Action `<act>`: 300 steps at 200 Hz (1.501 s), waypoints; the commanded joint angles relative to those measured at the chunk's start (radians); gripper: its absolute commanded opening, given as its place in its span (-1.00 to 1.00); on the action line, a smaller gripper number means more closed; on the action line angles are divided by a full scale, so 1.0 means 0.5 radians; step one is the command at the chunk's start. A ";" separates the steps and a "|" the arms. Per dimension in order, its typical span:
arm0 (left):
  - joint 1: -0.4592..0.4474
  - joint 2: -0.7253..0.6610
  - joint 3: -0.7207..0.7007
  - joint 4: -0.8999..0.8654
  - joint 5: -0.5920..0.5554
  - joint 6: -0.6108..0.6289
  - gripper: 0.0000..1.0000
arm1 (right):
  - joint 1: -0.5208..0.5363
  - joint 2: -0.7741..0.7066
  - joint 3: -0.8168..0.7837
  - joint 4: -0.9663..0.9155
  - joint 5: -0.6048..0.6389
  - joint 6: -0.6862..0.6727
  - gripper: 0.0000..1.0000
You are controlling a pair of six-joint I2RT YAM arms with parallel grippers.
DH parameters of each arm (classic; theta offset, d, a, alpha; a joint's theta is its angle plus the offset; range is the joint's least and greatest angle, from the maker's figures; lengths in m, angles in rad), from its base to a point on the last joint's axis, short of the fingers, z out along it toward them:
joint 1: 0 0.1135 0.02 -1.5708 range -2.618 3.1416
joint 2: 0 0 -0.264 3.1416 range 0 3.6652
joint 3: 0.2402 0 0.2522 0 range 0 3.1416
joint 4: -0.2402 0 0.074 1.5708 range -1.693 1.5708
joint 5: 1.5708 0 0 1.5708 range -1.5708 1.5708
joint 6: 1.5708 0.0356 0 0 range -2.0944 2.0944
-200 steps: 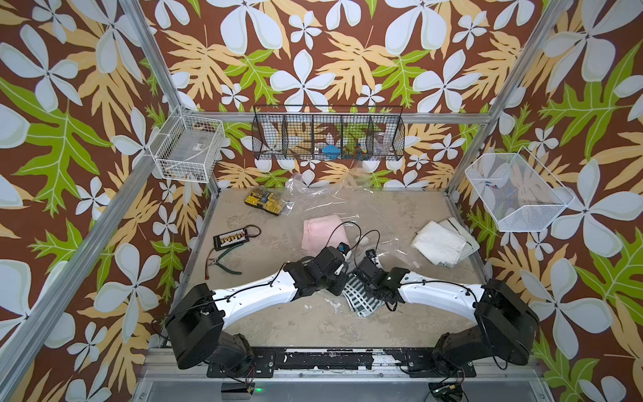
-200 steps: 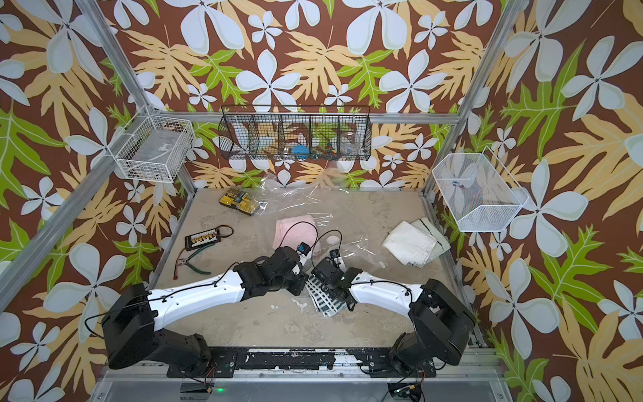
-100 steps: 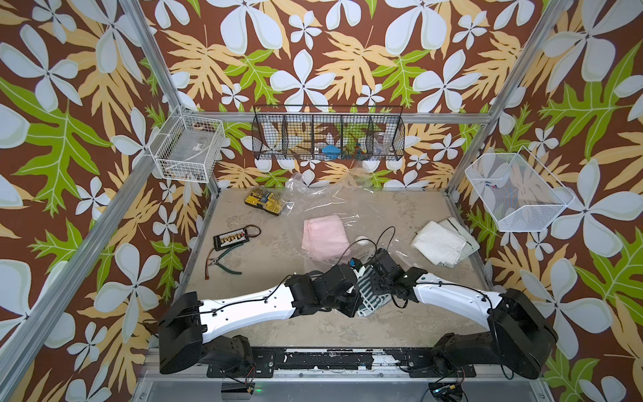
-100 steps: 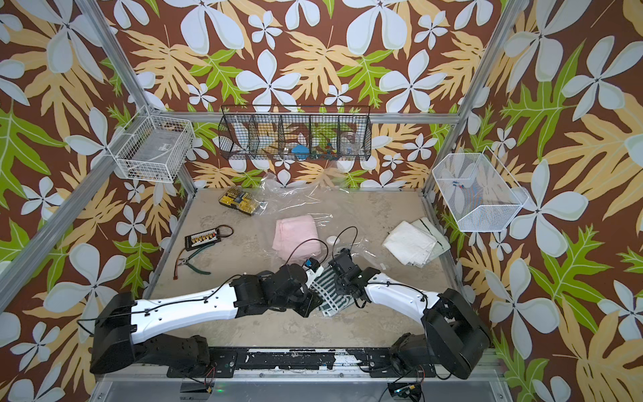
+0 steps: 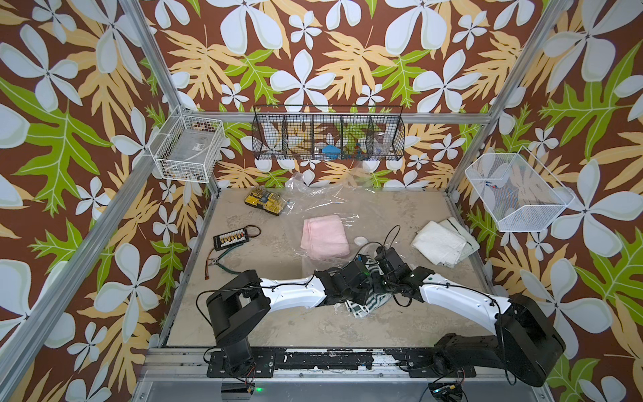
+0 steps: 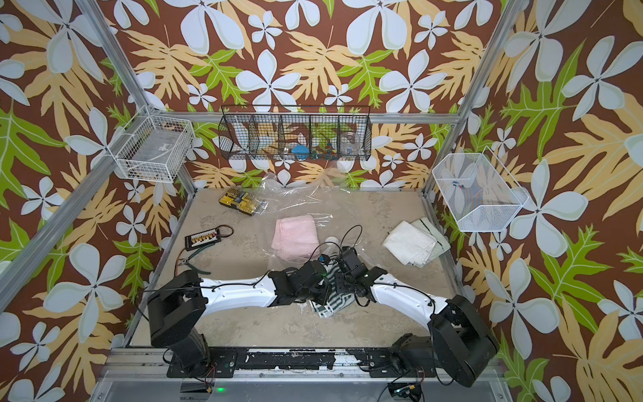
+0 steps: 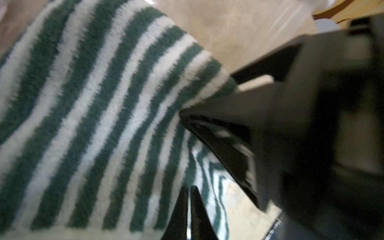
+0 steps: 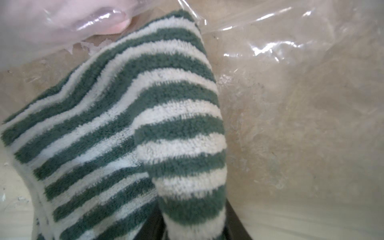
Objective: Place the folded towel into the vacuum bag
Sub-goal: Place the towel in the vacuum bag.
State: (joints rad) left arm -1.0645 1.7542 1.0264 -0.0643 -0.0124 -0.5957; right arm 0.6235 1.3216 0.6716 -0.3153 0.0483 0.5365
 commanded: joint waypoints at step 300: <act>0.068 -0.618 -0.003 -0.681 -0.158 0.348 -0.59 | 0.383 0.027 -0.362 0.158 0.061 0.212 0.45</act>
State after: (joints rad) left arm -1.0370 1.4590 1.0080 -0.2790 -0.0250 -0.4923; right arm 0.7864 1.3033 0.4953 -0.0032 -0.0208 0.6392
